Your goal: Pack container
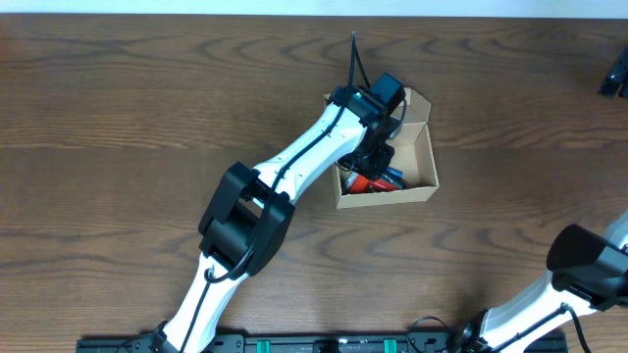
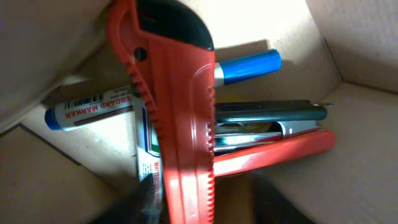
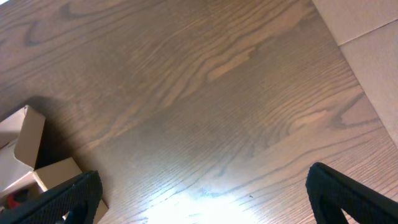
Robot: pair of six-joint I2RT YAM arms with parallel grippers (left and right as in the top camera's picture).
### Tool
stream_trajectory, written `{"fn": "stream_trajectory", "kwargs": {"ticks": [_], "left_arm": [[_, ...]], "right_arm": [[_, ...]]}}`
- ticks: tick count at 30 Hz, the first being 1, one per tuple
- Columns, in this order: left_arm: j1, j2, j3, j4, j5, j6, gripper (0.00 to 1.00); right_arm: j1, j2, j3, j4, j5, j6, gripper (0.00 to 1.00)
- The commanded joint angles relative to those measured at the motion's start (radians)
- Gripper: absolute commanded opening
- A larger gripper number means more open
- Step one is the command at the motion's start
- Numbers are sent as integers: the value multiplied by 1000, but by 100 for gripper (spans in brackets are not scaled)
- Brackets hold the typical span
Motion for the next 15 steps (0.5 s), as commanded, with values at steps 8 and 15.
{"fn": "stream_trajectory", "kwargs": {"ticks": [8, 15], "left_arm": [[3, -16, 42, -27, -4, 6, 58], [9, -42, 269, -183, -74, 5, 60]], "right_arm": [[-3, -24, 13, -1, 0, 10, 99], [-3, -24, 13, -1, 0, 9, 99]]}}
